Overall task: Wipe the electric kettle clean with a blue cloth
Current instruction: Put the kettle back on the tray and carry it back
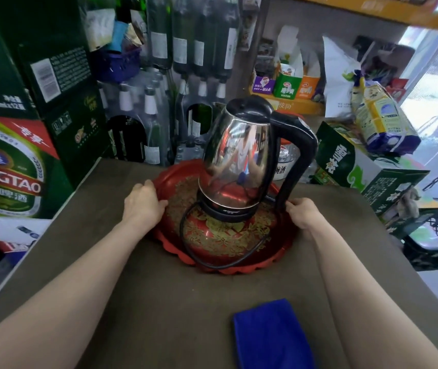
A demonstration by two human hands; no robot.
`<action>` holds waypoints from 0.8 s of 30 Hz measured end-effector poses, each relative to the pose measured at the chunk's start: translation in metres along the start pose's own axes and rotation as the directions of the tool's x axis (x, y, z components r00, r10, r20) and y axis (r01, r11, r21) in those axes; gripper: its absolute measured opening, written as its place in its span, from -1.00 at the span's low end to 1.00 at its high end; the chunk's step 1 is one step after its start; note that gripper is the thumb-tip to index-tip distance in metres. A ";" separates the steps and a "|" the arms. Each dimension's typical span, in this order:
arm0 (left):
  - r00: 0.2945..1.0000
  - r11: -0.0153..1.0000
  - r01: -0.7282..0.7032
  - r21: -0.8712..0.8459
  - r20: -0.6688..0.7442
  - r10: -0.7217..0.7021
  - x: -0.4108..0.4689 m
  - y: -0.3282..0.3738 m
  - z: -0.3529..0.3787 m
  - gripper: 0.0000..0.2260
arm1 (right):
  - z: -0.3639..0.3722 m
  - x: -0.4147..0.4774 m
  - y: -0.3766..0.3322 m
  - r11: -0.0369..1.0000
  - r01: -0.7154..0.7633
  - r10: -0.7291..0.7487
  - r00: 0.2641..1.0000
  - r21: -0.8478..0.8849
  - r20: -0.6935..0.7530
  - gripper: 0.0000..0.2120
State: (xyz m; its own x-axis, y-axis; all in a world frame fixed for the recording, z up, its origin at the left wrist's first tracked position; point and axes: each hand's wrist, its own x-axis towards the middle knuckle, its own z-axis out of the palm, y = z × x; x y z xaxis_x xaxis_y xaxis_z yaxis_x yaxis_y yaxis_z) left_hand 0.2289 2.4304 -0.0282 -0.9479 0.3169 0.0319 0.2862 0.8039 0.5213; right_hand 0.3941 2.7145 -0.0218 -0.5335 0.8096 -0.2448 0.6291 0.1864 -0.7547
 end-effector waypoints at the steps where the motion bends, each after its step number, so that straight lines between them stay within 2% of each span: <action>1: 1.000 1.000 0.006 -0.006 0.001 -0.006 0.003 -0.001 0.001 -0.61 | 0.003 0.003 0.002 0.997 -0.028 0.028 1.000 0.071 -0.008 -0.71; 4: 1.000 0.995 0.012 -0.095 0.002 -0.012 0.002 -0.002 0.000 -0.57 | 0.010 0.002 0.004 0.956 -0.109 0.115 0.993 0.272 -0.006 -0.85; 10: 0.999 0.980 0.027 -0.197 -0.035 -0.035 -0.004 0.000 -0.020 -0.45 | 0.010 -0.013 -0.011 0.898 -0.103 0.121 0.993 0.427 -0.013 -0.85; 18: 0.997 0.961 0.035 -0.273 -0.060 -0.053 -0.023 0.013 -0.109 -0.48 | -0.027 -0.057 -0.066 0.922 -0.039 0.057 0.998 0.385 -0.035 -0.93; 24: 0.999 0.936 0.034 -0.352 -0.018 -0.043 -0.059 0.012 -0.203 -0.49 | -0.052 -0.123 -0.096 0.937 -0.029 0.048 0.998 0.349 -0.045 -0.78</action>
State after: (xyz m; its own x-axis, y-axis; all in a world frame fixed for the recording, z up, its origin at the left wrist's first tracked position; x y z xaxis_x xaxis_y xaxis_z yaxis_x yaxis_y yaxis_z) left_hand 0.2601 2.3188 0.1496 -0.9617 0.2730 0.0248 0.1866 0.5858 0.7887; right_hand 0.4284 2.6254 0.1124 -0.4767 0.8420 -0.2525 0.4073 -0.0430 -0.9123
